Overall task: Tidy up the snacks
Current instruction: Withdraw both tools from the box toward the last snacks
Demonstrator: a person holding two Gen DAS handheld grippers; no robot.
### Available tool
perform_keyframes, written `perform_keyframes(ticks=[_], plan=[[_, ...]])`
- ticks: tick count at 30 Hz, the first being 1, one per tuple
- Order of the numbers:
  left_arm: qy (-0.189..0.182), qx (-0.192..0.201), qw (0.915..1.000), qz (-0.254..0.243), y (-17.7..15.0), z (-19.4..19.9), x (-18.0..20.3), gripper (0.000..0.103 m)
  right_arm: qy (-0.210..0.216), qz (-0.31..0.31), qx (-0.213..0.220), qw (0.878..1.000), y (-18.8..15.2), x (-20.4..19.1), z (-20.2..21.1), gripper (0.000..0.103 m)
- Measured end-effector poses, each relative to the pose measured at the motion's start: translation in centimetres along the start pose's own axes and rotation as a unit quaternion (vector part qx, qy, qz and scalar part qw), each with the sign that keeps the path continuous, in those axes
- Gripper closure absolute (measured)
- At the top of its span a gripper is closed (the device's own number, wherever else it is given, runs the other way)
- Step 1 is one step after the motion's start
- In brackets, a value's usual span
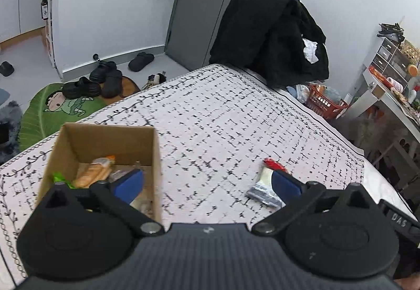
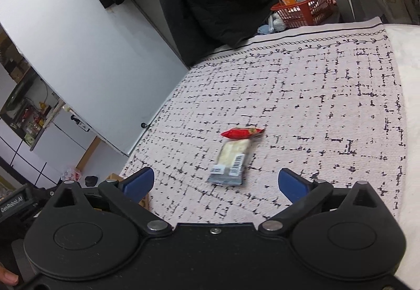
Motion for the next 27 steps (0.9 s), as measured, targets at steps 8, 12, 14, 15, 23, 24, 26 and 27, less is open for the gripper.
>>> perform_keyframes(ticks=[8, 12, 14, 15, 23, 24, 26, 27], plan=[[0.007, -0.017, 0.9998, -0.003, -0.5, -2.6, 2.3, 0.0, 0.005, -0.017, -0.015, 1.0, 0.3, 1.7, -2.3, 0.006], [-0.003, -0.022, 0.9996, -0.02, -1.0, -4.2, 3.8, 0.0, 0.006, -0.019, -0.014, 1.0, 0.9, 2.7, -3.3, 0.014], [-0.011, -0.027, 0.9993, -0.024, -1.3, -5.4, 4.6, 0.001, 0.004, -0.02, -0.016, 1.0, 1.1, 3.3, -3.9, 0.017], [-0.014, -0.031, 0.9991, -0.025, -1.4, -6.0, 4.9, 0.001, 0.003, -0.02, -0.017, 1.0, 1.3, 3.6, -4.2, 0.018], [-0.034, -0.06, 0.9965, -0.046, -2.8, -11.1, 7.9, 0.004, -0.016, -0.046, -0.02, 0.999, 2.1, 6.7, -6.1, 0.026], [-0.036, -0.063, 0.9962, -0.049, -3.0, -11.7, 8.2, 0.005, -0.018, -0.053, -0.019, 0.998, 2.2, 7.2, -6.2, 0.027], [-0.039, -0.07, 0.9952, -0.056, -3.4, -13.1, 8.9, 0.006, -0.02, -0.063, -0.016, 0.998, 2.5, 8.1, -6.5, 0.028], [-0.04, -0.074, 0.9948, -0.057, -3.6, -13.8, 9.1, 0.006, -0.021, -0.068, -0.015, 0.997, 2.6, 8.5, -6.7, 0.028]])
Point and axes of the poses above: each gripper's, at about its wrist camera, not at the fingertips, and z roughly against the way its jaws point, x to its right, y to its top, the point moved 3 cm from there along -z, roughly the way its jaws point, and after that the axes turned 6 degrees about z, right-handed, at the moved point
